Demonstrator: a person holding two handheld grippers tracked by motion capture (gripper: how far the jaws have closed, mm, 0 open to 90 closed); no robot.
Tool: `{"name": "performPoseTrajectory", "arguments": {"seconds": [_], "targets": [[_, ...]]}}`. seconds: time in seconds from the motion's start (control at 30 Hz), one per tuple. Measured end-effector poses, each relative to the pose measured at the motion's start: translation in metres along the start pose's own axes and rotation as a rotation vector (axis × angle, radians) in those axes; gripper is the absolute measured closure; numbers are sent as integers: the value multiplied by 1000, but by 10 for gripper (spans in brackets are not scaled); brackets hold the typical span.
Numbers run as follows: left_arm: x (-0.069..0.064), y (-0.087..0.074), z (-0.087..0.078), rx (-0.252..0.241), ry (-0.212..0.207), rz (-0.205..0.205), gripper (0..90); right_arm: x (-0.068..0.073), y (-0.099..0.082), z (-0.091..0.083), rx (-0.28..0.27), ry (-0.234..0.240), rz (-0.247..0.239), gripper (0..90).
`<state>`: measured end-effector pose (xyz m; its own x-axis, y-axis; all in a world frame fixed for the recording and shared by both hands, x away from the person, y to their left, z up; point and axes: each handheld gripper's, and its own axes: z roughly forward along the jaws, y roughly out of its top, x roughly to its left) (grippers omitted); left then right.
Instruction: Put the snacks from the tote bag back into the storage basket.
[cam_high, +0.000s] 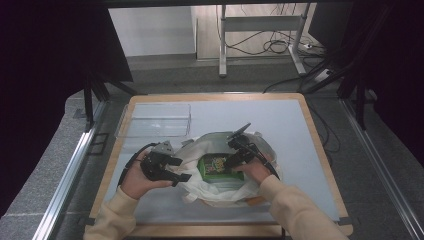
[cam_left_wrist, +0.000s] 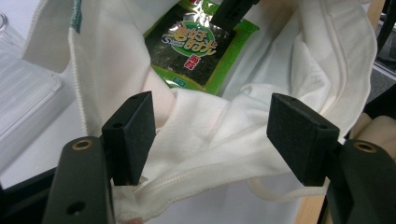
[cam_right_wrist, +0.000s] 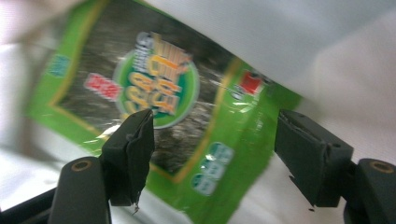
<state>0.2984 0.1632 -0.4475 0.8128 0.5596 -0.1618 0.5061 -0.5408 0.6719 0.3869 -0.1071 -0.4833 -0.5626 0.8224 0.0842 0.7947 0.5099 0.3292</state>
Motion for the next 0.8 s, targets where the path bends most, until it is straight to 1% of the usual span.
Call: {"name": "performPoseTrajectory", "arguments": {"seconds": [0.07, 0.13, 0.23, 0.3, 0.37, 0.47, 0.57, 0.6, 0.63, 0.73, 0.77, 0.8], "targets": [[0, 0, 0, -2, 1, -1, 323, -3, -1, 5, 15, 2, 22, 281], [1, 0, 0, -3, 2, -3, 323, -5, -1, 8, 24, -3, 29, 279], [0, 0, 0, -4, 3, -2, 324, -8, -1, 11, 26, 29, 70, 290], [0, 0, 0, -4, 2, -1, 324, -10, -1, 14, 30, 54, 89, 298], [0, 0, 0, -4, 3, 0, 324, -10, -1, 15, 24, 58, 94, 297], [0, 0, 0, -3, 4, 1, 324, -10, -1, 15, 26, 58, 90, 324], [0, 0, 0, -2, 4, 1, 325, -9, -1, 14, 21, 65, 87, 404], [0, 0, 1, -2, 4, 1, 325, -9, -1, 14, 20, 78, 86, 468], [0, 0, 1, -1, 4, 1, 325, -10, -1, 14, 18, 104, 87, 532], [0, 0, 1, -2, 3, 1, 325, -11, -1, 15, 19, 143, 86, 628], [0, 0, 1, -1, 4, 1, 325, -11, -1, 15, 20, 152, 96, 656], [0, 0, 1, -1, 5, 1, 326, -12, -1, 15, 18, 159, 95, 697]]}}
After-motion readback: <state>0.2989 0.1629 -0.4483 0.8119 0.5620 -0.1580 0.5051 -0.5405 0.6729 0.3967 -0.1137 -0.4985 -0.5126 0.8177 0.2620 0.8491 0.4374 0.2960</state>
